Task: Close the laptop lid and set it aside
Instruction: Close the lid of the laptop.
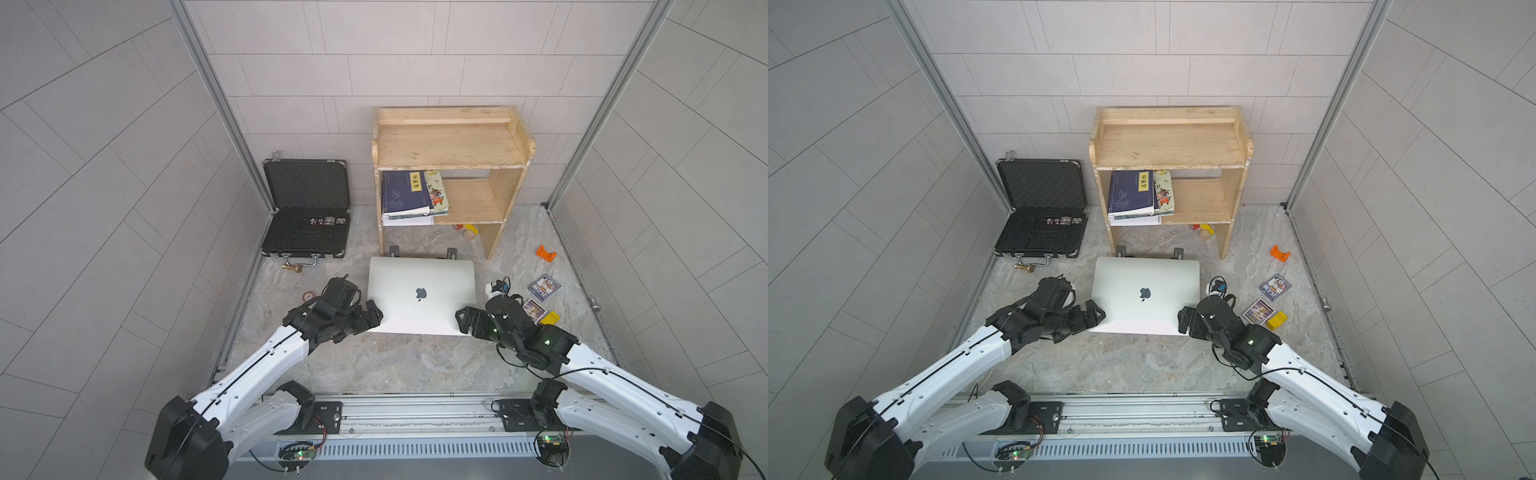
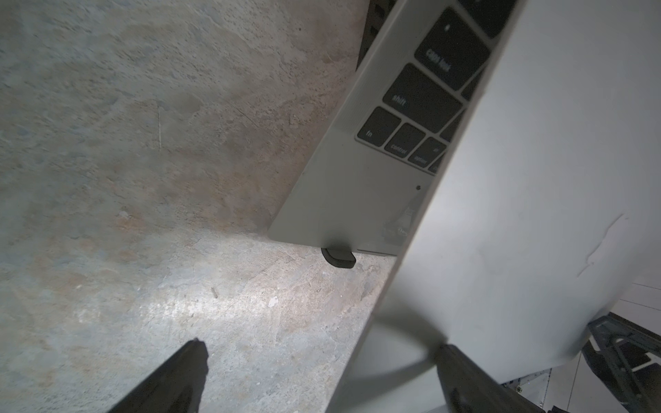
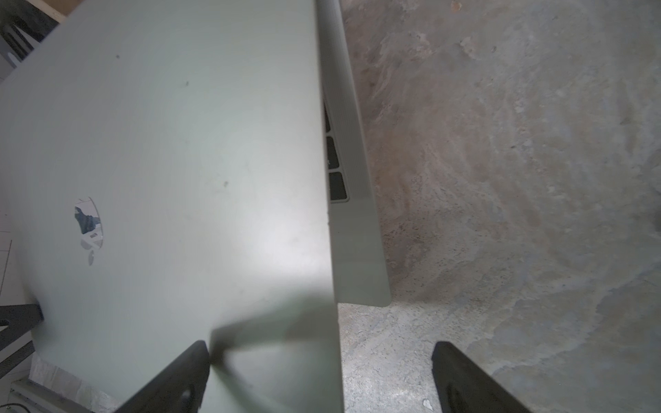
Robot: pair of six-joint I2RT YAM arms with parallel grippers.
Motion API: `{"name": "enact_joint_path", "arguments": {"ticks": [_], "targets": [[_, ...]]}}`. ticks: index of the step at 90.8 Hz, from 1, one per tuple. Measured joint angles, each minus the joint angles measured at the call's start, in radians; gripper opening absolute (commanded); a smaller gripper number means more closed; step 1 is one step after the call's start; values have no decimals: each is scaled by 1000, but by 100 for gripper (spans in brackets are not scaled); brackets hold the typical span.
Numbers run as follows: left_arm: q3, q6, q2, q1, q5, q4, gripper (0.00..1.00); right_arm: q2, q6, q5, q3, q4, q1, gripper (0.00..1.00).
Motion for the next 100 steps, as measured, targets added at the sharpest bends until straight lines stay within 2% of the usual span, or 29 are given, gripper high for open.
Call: {"name": "enact_joint_path", "arguments": {"ticks": [100], "targets": [[36, 38, 179, 0, -43, 68, 100, 174, -65, -71, -3, 113, -85, 100]]}}
